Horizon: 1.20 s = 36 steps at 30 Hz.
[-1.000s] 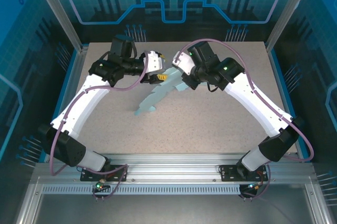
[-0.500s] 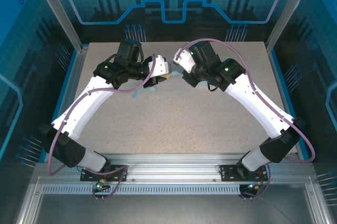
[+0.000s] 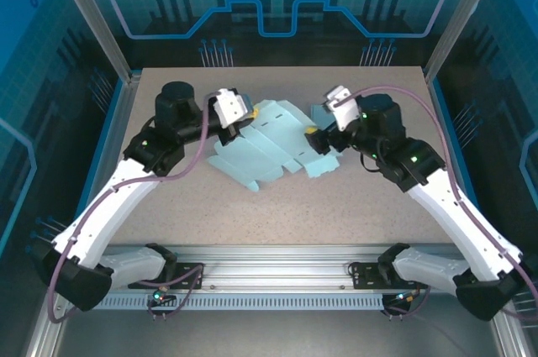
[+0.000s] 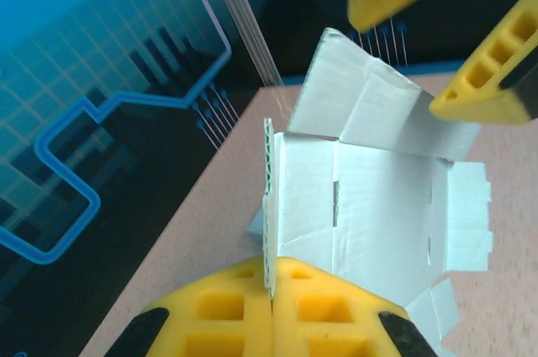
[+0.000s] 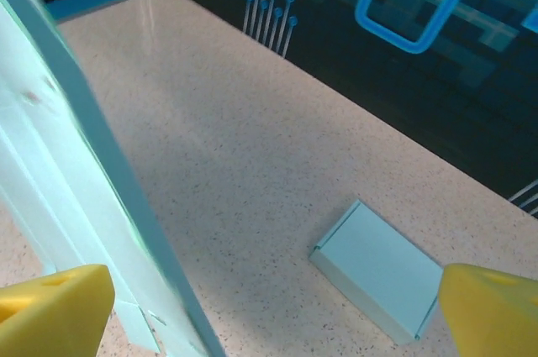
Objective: Fold the paper box
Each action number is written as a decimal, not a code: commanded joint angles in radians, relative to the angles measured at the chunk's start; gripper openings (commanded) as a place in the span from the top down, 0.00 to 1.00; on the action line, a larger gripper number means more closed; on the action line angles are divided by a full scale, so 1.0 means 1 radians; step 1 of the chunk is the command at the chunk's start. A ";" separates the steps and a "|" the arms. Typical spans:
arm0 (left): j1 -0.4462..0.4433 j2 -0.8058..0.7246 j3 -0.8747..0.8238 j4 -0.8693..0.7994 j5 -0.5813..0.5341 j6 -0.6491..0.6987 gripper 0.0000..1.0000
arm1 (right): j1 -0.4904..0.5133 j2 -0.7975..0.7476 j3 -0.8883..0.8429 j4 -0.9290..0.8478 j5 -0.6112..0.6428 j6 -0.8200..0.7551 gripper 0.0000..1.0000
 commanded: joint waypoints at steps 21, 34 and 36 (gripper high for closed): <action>0.171 -0.191 -0.213 0.381 0.235 -0.490 1.00 | -0.408 -0.058 -0.468 0.663 -0.624 0.300 0.00; 0.178 -0.239 -0.268 0.438 0.242 -0.549 1.00 | -0.422 0.007 -0.453 0.777 -0.749 0.354 0.15; 0.179 -0.236 -0.280 0.451 0.241 -0.568 1.00 | -0.416 0.009 -0.450 0.782 -0.777 0.358 0.36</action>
